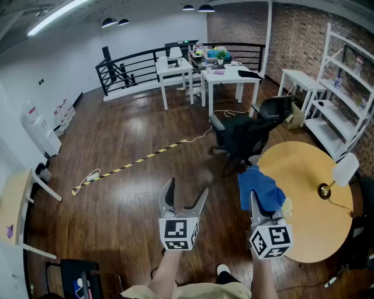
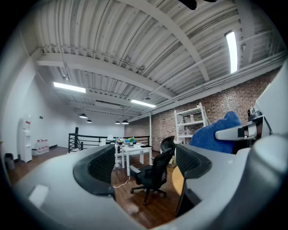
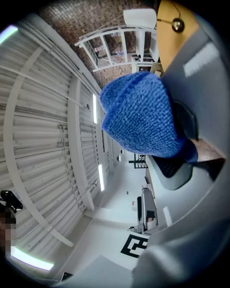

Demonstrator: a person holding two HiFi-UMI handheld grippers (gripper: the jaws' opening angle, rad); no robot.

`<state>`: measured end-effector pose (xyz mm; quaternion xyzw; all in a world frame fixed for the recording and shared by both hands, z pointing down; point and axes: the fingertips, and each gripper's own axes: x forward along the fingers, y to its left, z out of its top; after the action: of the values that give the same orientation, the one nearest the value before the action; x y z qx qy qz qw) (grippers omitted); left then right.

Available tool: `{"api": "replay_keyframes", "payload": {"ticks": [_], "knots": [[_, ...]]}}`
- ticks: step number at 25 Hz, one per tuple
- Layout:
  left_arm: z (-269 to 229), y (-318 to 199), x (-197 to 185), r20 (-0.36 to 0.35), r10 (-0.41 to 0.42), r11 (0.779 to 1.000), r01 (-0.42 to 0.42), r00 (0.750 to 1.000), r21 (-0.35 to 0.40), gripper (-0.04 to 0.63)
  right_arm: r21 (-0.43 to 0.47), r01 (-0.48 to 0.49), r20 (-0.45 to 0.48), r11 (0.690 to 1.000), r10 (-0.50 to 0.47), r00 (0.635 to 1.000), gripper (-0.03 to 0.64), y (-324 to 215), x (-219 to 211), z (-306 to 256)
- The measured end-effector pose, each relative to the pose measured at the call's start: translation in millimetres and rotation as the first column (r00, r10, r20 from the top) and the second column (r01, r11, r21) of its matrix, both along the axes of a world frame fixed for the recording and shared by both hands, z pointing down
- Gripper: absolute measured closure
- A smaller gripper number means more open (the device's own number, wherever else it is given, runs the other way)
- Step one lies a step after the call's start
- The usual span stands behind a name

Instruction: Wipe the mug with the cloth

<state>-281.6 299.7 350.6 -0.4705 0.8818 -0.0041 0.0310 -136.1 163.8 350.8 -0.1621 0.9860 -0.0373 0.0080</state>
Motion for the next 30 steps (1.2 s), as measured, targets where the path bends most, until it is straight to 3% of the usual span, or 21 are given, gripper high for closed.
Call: {"api": "replay_keyframes", "payload": {"ticks": [9,12,15,18,21,26,30], "knots": [[-9,-184,96,0.019,0.181,0.983,-0.181,0.983,-0.008,0.186,-0.011,-0.131,0.014,0.991,0.132,0.991,0.555,-162,100,-10],[-3,-230,120,0.022,0.275,0.961,-0.275,0.961,-0.018,0.186,-0.031,-0.208,0.019,0.978,0.209,0.978,0.555,-204,129,-3],[8,-268,138,0.009,0.378,0.925,-0.378,0.926,-0.04,0.187,-0.049,-0.271,0.01,0.961,0.272,0.962,0.555,-233,148,8],[21,-304,151,0.004,0.48,0.875,-0.479,0.877,-0.063,0.194,-0.057,-0.331,-0.002,0.942,0.331,0.944,0.555,-257,158,18],[36,-337,158,-0.006,0.578,0.812,-0.576,0.816,-0.095,0.199,-0.065,-0.403,-0.024,0.913,0.402,0.915,0.555,-275,165,28],[48,-383,144,-0.025,0.716,0.691,-0.713,0.698,-0.115,0.229,-0.069,-0.512,-0.05,0.856,0.509,0.859,0.555,-298,148,34],[63,-415,145,-0.048,0.811,0.573,-0.808,0.583,-0.136,0.24,-0.057,-0.592,-0.059,0.804,0.589,0.806,0.555,-309,140,36]]}}
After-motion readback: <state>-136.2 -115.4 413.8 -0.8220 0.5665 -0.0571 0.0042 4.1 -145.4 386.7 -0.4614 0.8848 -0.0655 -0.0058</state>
